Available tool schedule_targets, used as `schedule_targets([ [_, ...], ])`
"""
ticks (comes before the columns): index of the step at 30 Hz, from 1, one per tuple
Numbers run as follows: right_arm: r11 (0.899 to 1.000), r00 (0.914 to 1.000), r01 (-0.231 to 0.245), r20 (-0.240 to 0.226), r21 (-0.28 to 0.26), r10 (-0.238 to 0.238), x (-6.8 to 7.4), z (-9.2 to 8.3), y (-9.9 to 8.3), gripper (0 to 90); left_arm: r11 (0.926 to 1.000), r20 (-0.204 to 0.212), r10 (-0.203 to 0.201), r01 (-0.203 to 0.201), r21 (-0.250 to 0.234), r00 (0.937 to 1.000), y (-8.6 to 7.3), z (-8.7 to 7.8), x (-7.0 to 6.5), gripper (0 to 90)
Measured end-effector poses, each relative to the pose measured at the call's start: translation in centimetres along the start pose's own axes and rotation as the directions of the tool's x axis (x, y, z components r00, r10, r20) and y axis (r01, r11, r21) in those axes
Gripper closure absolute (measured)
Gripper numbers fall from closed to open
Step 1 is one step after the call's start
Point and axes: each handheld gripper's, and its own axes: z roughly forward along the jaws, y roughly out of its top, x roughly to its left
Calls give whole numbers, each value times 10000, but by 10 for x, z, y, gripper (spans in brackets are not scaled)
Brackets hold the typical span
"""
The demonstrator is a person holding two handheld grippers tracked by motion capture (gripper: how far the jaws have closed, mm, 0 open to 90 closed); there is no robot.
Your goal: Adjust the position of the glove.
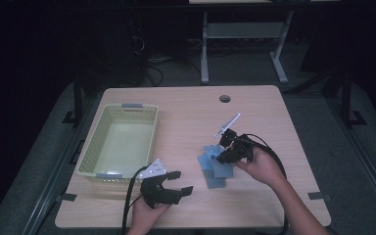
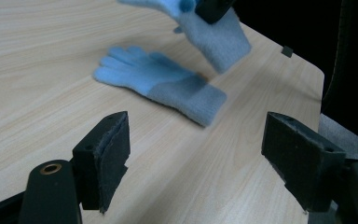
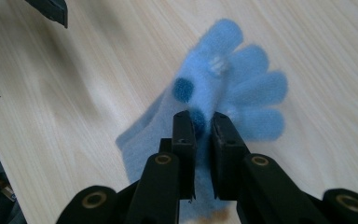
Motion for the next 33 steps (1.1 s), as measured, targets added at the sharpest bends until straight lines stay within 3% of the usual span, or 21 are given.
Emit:
schedule_targets([
  [18,9984,9989,127,-457,544,-102,6,29,5,806,10000,22,-58,58,-15,10000,0,-1,-1,232],
  [33,9941,9990,429,-135,1001,-417,8,48,6,743,10000,40,-8,8,39,10000,0,0,-1,233],
])
